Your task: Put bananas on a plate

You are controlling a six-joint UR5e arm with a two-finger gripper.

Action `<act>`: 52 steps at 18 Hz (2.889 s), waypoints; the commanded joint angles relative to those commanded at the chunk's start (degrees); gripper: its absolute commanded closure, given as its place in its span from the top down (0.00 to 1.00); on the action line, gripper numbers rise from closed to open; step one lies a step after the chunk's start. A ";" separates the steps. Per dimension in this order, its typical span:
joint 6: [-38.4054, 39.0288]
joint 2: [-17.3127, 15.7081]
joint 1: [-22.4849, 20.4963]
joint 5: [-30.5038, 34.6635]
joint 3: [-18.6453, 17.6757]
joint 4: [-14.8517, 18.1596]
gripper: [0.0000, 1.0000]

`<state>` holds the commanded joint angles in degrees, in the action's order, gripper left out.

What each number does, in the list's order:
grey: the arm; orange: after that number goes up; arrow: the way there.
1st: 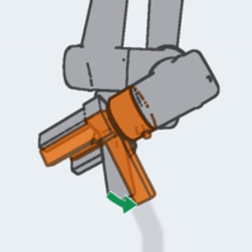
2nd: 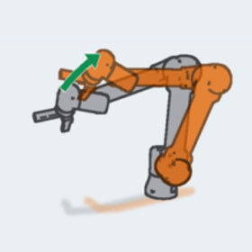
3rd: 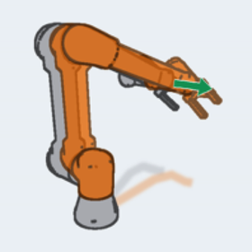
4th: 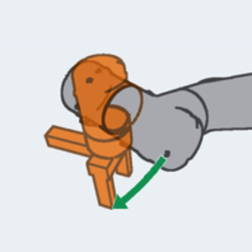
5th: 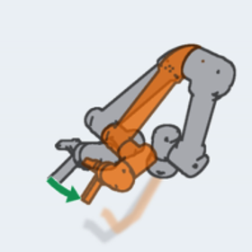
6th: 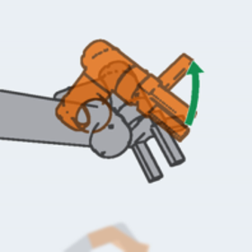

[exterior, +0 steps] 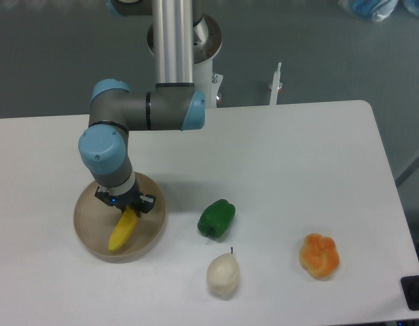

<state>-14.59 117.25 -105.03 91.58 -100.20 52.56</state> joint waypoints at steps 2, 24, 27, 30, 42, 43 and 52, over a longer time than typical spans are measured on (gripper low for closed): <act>0.00 0.00 0.00 0.00 0.00 0.00 0.34; -0.61 -4.83 -4.47 0.35 3.33 0.17 1.00; -6.21 -5.98 -9.04 0.79 5.88 1.32 1.00; -18.86 -6.33 -15.36 4.39 6.06 0.79 1.00; -56.07 -6.42 -31.46 4.13 8.53 0.53 1.00; -56.07 -6.33 -31.38 4.13 8.53 0.53 1.00; -55.72 -5.63 -31.11 4.04 8.44 -0.62 1.00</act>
<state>-70.31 111.62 -136.14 95.63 -91.76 51.94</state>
